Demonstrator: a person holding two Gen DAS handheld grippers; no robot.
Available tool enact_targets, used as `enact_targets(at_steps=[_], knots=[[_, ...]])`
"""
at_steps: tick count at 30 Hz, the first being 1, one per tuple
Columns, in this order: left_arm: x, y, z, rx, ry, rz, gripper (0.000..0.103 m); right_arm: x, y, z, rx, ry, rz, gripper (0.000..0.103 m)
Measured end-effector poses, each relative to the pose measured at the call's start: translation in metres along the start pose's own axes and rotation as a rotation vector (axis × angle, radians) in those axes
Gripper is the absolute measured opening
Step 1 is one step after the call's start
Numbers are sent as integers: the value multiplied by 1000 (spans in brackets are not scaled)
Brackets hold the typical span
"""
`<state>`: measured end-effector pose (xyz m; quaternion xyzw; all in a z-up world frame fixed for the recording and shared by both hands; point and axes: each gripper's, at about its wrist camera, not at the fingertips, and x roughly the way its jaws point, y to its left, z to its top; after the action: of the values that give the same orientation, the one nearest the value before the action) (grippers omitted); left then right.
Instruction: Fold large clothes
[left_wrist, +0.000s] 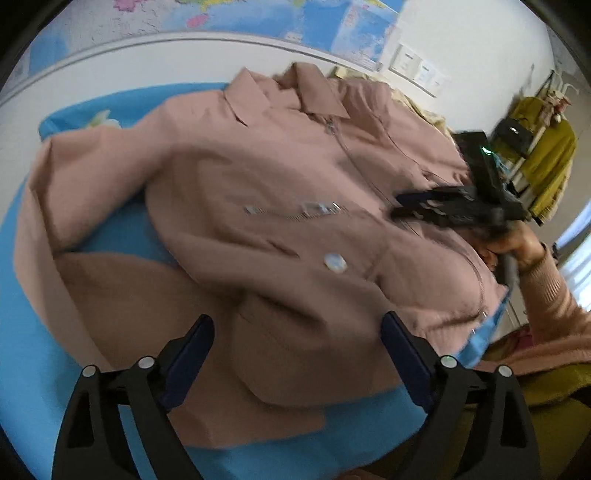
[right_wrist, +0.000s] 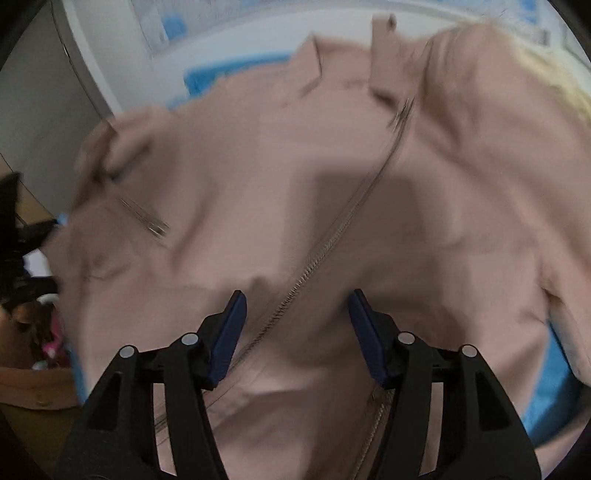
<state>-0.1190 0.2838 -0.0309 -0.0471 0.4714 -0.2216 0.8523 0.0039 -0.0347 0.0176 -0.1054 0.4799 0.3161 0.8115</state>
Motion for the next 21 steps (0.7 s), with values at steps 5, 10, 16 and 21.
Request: enact_targets(at_steps=[5,10,16,21], knots=[[12,-6,-4,24,16,-17,92,-6,-10,10,30,-31,34,6],[12,7,7,-52,5,-34,66,-25,-37,33,132,-162,24,5],[14,10,7,-78,16,-44,87,-3,-56,41,178,-145,-4,7],[29,-4,15,-42,8,-28,86,-3,-60,40,187,-124,-1,9]])
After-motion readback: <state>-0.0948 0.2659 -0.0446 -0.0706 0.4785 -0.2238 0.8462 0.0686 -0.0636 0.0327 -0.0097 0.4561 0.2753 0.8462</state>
